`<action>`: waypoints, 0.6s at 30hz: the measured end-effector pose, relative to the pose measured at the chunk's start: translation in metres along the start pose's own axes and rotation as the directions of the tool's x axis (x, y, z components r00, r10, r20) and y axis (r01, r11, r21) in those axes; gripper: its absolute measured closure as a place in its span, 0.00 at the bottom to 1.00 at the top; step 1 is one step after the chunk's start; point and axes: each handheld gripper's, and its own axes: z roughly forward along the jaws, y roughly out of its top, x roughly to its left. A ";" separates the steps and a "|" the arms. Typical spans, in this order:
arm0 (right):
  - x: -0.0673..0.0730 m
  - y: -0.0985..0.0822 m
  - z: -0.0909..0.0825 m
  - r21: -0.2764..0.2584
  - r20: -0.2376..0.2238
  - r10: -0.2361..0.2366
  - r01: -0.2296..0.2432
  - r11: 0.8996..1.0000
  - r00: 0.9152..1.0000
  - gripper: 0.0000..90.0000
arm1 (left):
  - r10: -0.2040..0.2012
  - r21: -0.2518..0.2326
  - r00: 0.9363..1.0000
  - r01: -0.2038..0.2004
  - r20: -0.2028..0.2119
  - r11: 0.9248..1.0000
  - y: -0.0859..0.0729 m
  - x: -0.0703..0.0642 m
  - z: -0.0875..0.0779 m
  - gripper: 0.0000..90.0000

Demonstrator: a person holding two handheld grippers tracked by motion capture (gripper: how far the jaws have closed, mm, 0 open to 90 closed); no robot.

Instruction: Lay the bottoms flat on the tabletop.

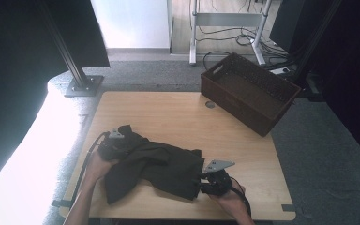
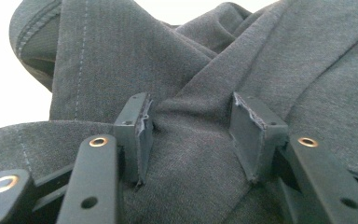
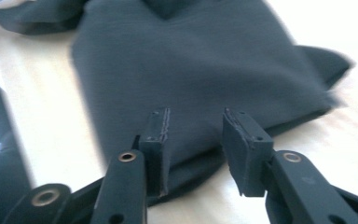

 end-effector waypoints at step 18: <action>0.042 -0.022 0.028 0.133 -0.034 -0.067 0.071 0.989 0.997 0.87 | -0.041 -0.010 0.999 0.041 0.005 0.999 -0.021 -0.021 -0.016 0.60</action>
